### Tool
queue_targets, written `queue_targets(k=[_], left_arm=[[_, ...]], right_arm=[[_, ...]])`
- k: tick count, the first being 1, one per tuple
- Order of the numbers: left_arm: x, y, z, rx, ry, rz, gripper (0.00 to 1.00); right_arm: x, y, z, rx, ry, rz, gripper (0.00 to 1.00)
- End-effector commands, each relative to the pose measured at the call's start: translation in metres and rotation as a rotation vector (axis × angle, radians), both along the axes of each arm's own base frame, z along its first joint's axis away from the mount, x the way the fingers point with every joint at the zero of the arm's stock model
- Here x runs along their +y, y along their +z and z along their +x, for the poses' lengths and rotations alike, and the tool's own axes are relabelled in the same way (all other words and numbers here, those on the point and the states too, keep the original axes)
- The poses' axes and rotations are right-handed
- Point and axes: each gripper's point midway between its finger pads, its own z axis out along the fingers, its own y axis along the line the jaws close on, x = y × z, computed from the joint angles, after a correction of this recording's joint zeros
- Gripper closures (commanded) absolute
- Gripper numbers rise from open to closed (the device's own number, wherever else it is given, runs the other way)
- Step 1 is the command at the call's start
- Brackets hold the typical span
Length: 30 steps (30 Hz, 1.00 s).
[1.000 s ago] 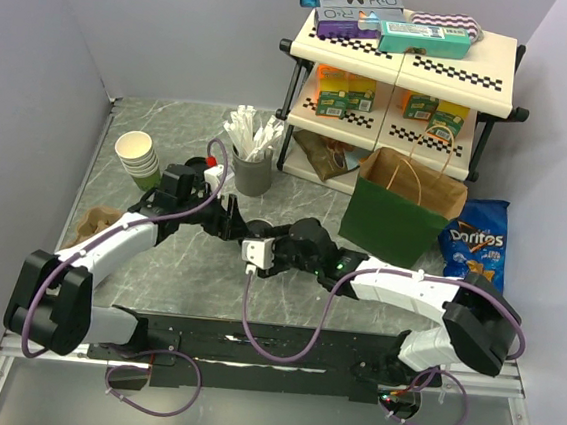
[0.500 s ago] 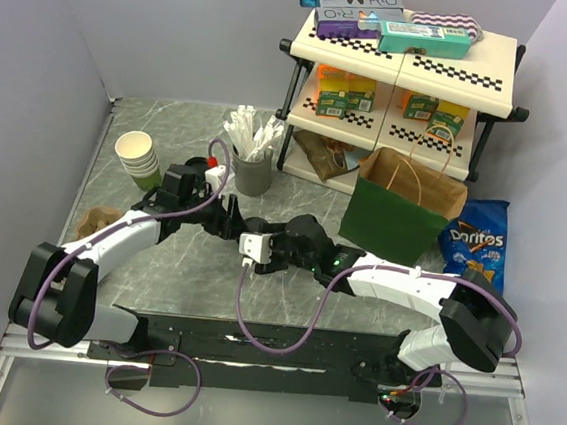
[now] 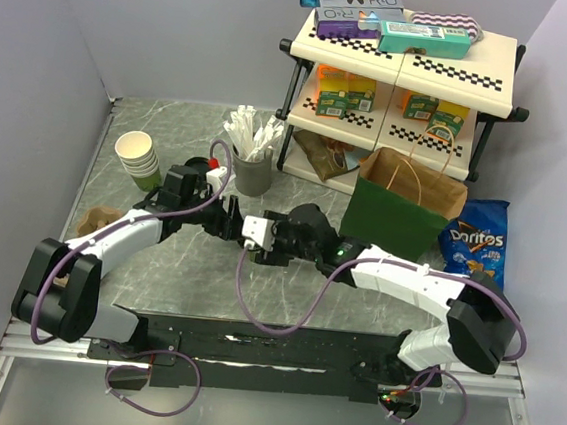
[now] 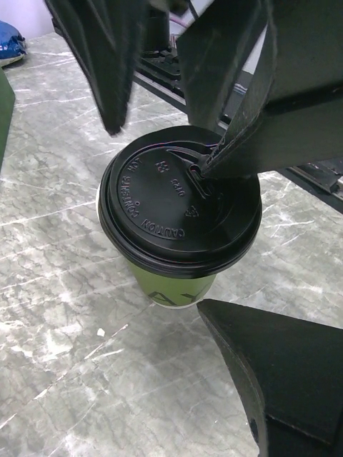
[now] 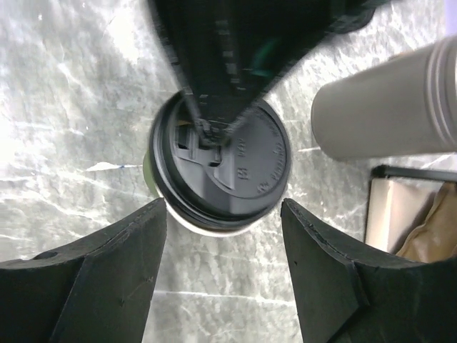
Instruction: Pack the takeout coffee
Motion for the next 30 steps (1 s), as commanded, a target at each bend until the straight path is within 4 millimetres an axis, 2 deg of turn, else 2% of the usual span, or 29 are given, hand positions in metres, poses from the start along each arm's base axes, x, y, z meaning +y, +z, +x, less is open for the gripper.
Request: queue_targets(k=[1,2,3,6,13,20,26,29,30], left_arm=[[-0.005,0.021,0.012,-0.069,-0.02,-0.025,0.26],[-0.005,0.022,0.012,-0.068,-0.022,-0.025,0.26],[-0.006,0.022,0.012,-0.067,-0.026,-0.027,0.26],[-0.007,0.025,0.014,-0.072,-0.029,-0.035,0.26],[-0.01,0.025,0.018,-0.066,-0.033,-0.034,0.26],[-0.009,0.024,0.024,-0.075,-0.038,0.001,0.27],[-0.02,0.019,0.024,-0.05,-0.063,0.005,0.27],[-0.025,0.018,0.023,-0.043,-0.074,0.009,0.27],[-0.026,0.017,0.023,-0.042,-0.08,0.011,0.28]], right_arm=[[0.0,0.051,0.004,0.099,-0.067,0.153,0.28],[-0.007,0.054,0.012,0.129,-0.104,0.171,0.28],[-0.008,0.059,0.009,0.208,-0.122,0.196,0.27],[-0.021,0.06,0.021,0.334,-0.202,0.217,0.27],[-0.022,0.038,0.03,0.569,-0.332,0.237,0.28],[-0.038,0.029,0.043,0.536,-0.462,0.219,0.3],[-0.055,0.025,0.05,0.489,-0.529,0.199,0.31],[-0.06,0.013,0.051,0.486,-0.553,0.149,0.32],[-0.063,0.002,0.053,0.498,-0.573,0.115,0.32]])
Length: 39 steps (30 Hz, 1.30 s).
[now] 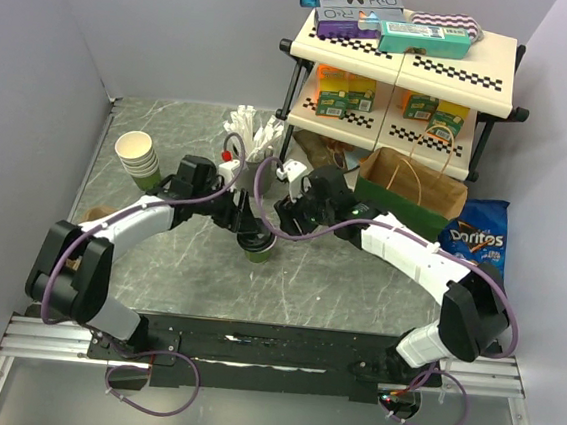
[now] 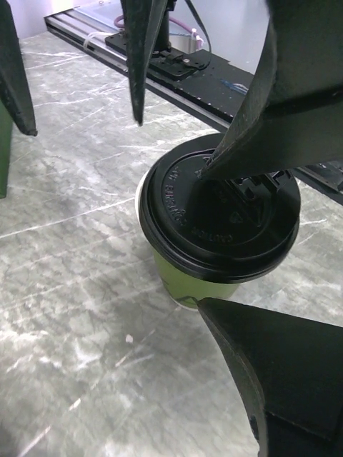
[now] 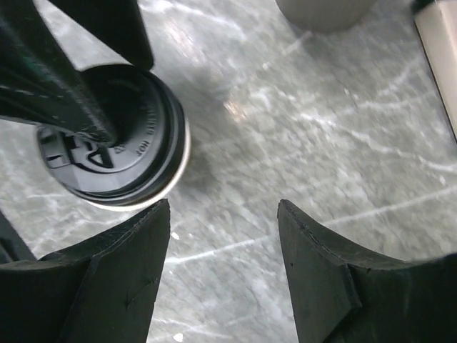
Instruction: Pack the takeout coffee
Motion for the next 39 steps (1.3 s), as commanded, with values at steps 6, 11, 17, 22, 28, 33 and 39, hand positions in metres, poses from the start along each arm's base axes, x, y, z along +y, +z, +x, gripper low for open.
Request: queue_targets(k=[6,11,17,22,28,33,39], left_arm=[[-0.014,0.014,0.01,-0.041,-0.047,0.004,0.28],[-0.016,0.014,0.011,-0.03,-0.048,0.008,0.29],[-0.02,0.011,0.009,-0.015,-0.053,0.021,0.29],[-0.024,0.008,0.009,-0.006,-0.058,0.026,0.29],[-0.027,0.003,0.008,-0.004,-0.065,0.052,0.29],[-0.028,0.0,0.012,-0.002,-0.06,0.07,0.3],[-0.032,0.003,0.011,0.003,-0.081,0.053,0.3]], right_arm=[[-0.009,-0.025,0.002,0.056,-0.037,-0.07,0.34],[-0.004,-0.037,-0.002,0.139,-0.028,-0.085,0.34],[0.011,-0.04,-0.011,0.219,0.003,-0.029,0.34],[0.012,-0.042,-0.012,0.24,-0.012,-0.021,0.34],[0.014,-0.042,-0.012,0.268,-0.027,-0.001,0.34],[0.017,-0.044,-0.012,0.287,-0.037,0.011,0.34],[0.015,-0.045,-0.007,0.34,-0.072,0.047,0.33]])
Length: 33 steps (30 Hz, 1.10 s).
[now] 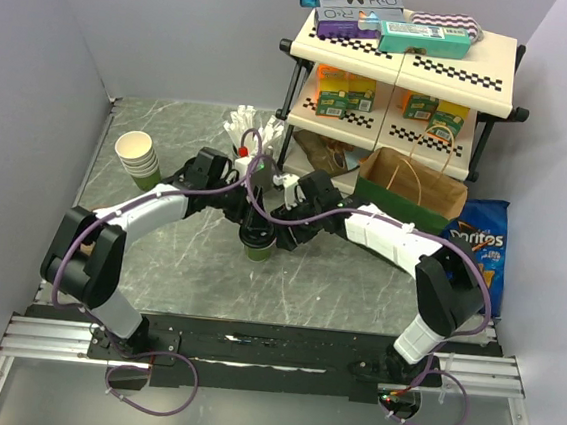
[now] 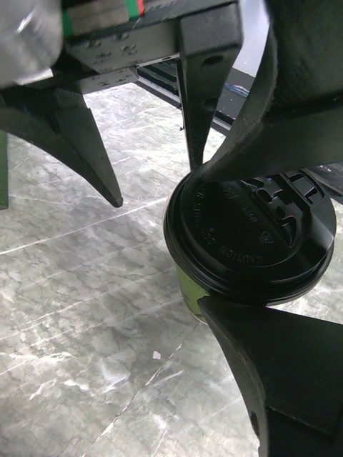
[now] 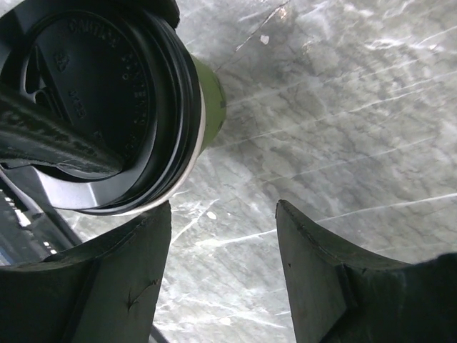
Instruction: Pack the takeout coffee
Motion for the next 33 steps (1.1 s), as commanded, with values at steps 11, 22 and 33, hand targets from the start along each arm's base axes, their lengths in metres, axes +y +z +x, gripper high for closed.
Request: queue_targets(k=[11,22,33], left_arm=[[0.0,0.005,0.004,-0.045,-0.011,0.039,0.31],[0.007,0.007,0.004,-0.076,-0.002,0.077,0.31],[0.007,0.007,0.005,-0.066,0.033,0.065,0.31]], right_arm=[[0.005,0.01,0.016,0.102,-0.097,0.107,0.32],[0.014,0.004,0.02,0.166,-0.123,0.124,0.31],[0.024,-0.004,0.018,0.238,-0.124,0.149,0.31]])
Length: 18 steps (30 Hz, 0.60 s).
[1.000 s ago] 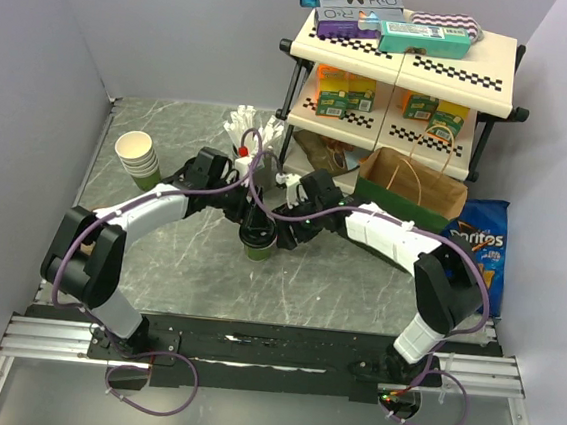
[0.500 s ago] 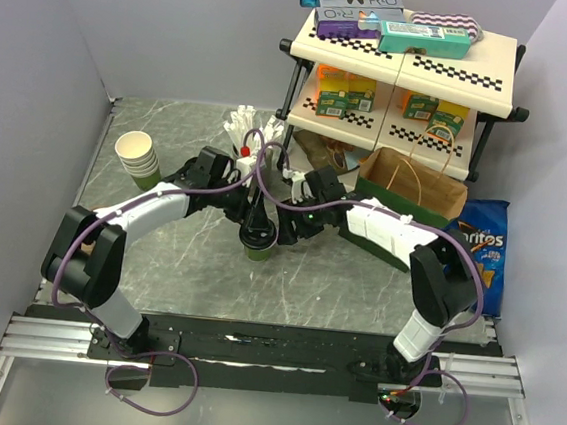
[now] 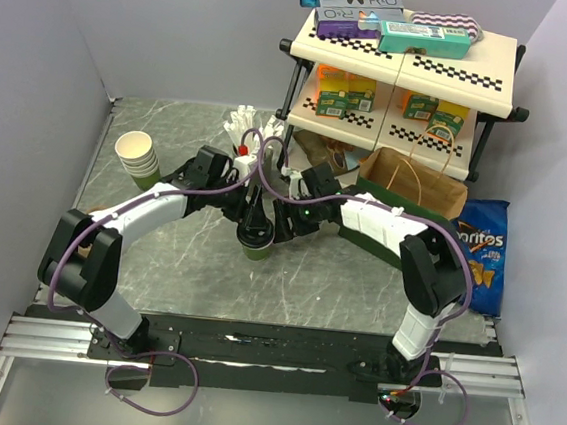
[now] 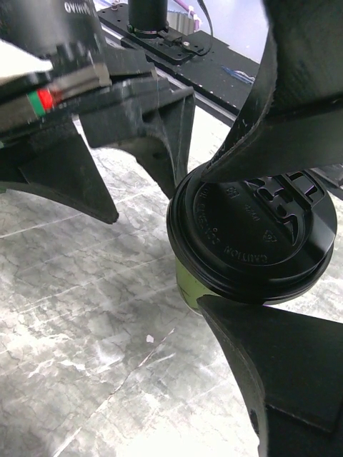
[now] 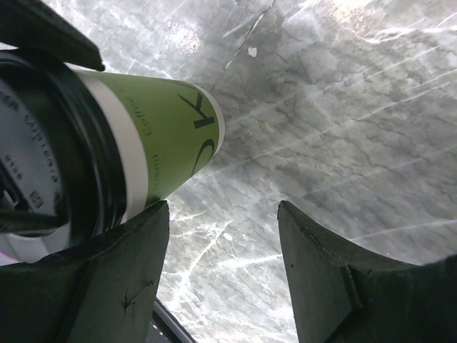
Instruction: Pack the takeout coffee
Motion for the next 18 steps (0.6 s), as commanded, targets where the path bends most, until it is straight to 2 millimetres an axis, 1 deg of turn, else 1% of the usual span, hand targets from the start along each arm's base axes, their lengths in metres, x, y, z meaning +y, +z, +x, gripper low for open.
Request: queue_targets(k=[1,3,5,9,14,18], left_arm=[[0.002,0.002,0.0,-0.025,0.016,0.009,0.31],[0.002,-0.001,-0.003,-0.019,0.015,0.009,0.31],[0.001,0.001,-0.006,-0.017,0.003,-0.003,0.31],[-0.005,0.011,-0.014,-0.024,-0.04,-0.064,0.31],[-0.004,0.004,-0.019,-0.013,-0.037,-0.069,0.31],[-0.004,0.004,-0.018,-0.019,-0.032,-0.075,0.31]], right_arm=[[0.016,0.01,0.005,0.024,-0.005,0.066,0.31],[0.015,0.009,0.005,0.029,-0.012,0.062,0.31],[0.015,0.007,0.005,0.035,-0.014,0.064,0.31],[0.014,0.009,0.004,0.054,-0.014,0.091,0.3],[0.015,0.008,0.001,0.071,-0.002,0.103,0.3],[0.016,0.006,0.001,0.08,-0.001,0.105,0.3]])
